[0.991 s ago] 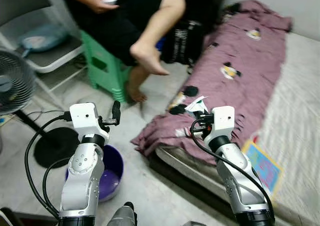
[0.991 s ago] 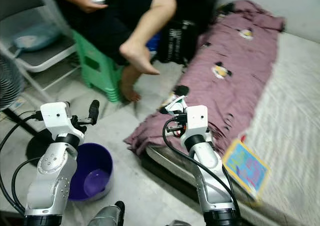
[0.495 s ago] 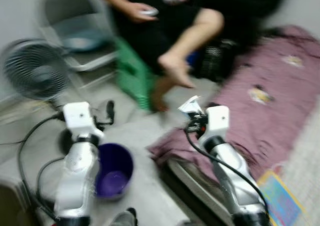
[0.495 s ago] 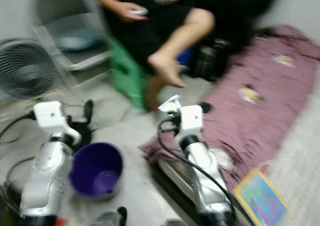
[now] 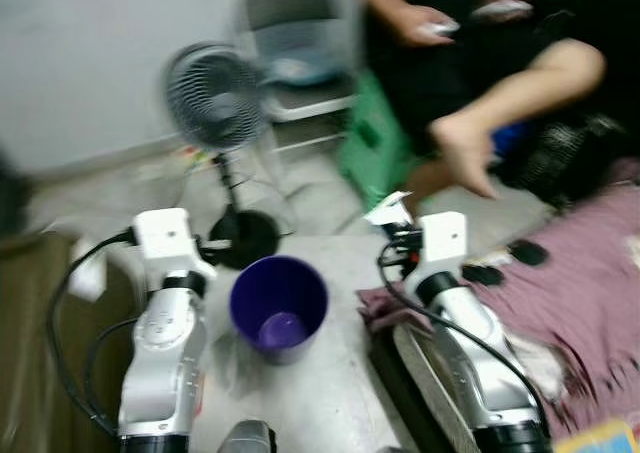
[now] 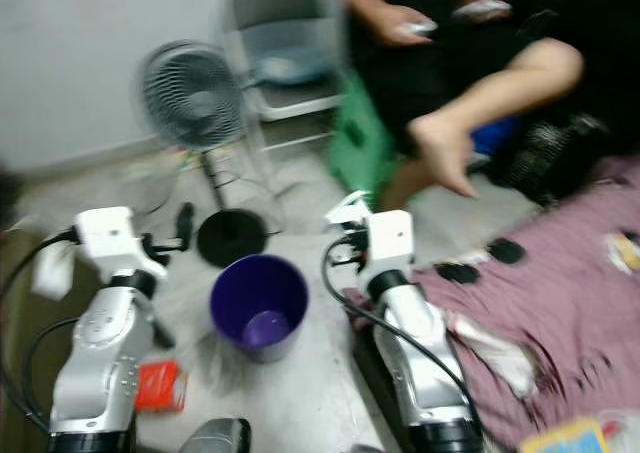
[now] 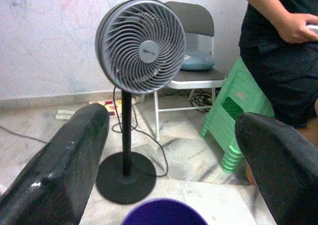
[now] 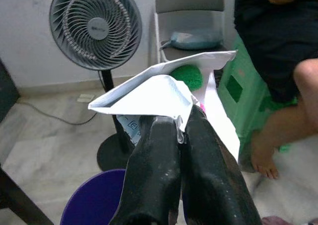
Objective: Clean up the room
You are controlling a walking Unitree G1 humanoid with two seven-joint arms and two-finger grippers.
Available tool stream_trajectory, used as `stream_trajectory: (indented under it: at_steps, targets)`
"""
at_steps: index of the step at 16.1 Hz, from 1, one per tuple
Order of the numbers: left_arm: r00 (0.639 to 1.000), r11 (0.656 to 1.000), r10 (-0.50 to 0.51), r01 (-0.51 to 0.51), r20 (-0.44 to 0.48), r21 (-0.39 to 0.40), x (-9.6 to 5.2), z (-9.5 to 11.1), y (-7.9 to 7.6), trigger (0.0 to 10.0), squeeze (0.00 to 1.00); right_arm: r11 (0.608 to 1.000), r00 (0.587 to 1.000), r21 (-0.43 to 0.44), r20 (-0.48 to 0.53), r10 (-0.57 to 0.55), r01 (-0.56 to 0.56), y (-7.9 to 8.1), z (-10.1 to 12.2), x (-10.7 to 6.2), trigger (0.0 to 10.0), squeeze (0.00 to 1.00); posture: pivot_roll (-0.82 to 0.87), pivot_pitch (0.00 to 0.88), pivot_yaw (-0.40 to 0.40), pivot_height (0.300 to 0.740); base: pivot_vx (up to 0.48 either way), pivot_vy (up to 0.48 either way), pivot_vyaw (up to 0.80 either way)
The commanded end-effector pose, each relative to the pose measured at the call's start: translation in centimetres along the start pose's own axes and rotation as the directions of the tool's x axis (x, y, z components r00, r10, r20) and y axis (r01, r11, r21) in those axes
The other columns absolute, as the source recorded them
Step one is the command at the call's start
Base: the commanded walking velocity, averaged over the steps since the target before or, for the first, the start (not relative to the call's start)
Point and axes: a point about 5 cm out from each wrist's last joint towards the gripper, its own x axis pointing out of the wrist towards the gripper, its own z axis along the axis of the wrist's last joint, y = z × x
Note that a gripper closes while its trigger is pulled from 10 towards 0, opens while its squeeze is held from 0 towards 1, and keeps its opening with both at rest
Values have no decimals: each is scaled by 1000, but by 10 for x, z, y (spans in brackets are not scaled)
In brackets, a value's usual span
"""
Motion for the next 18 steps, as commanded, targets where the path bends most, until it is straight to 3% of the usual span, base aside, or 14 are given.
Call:
stream_trajectory:
  at_steps: [1, 7, 11, 18]
  targets:
    - [1000, 1000, 14, -14, 6, 17, 0, 2, 4, 10000, 0, 1000, 1000, 7, 22, 12, -12, 5, 4, 2, 10000, 0, -22, 52, -41, 740, 0, 0, 800]
    - [1000, 1000, 4, -4, 8, 11, 0, 2, 4, 10000, 0, 1000, 1000, 12, 23, 9, -10, 5, 4, 1, 10000, 0, -23, 55, -39, 740, 0, 0, 800]
    - [1000, 1000, -15, 15, 26, -3, -1, 4, 3, 10000, 0, 1000, 1000, 21, 22, 0, -1, 4, 4, 1, 10000, 0, -24, 55, -37, 740, 0, 0, 0]
    - [999, 1000, -20, 20, 33, -6, -1, 4, 2, 10000, 0, 1000, 1000, 15, 17, 2, -3, 4, 3, 1, 10000, 0, -23, 51, -39, 740, 291, 0, 0]
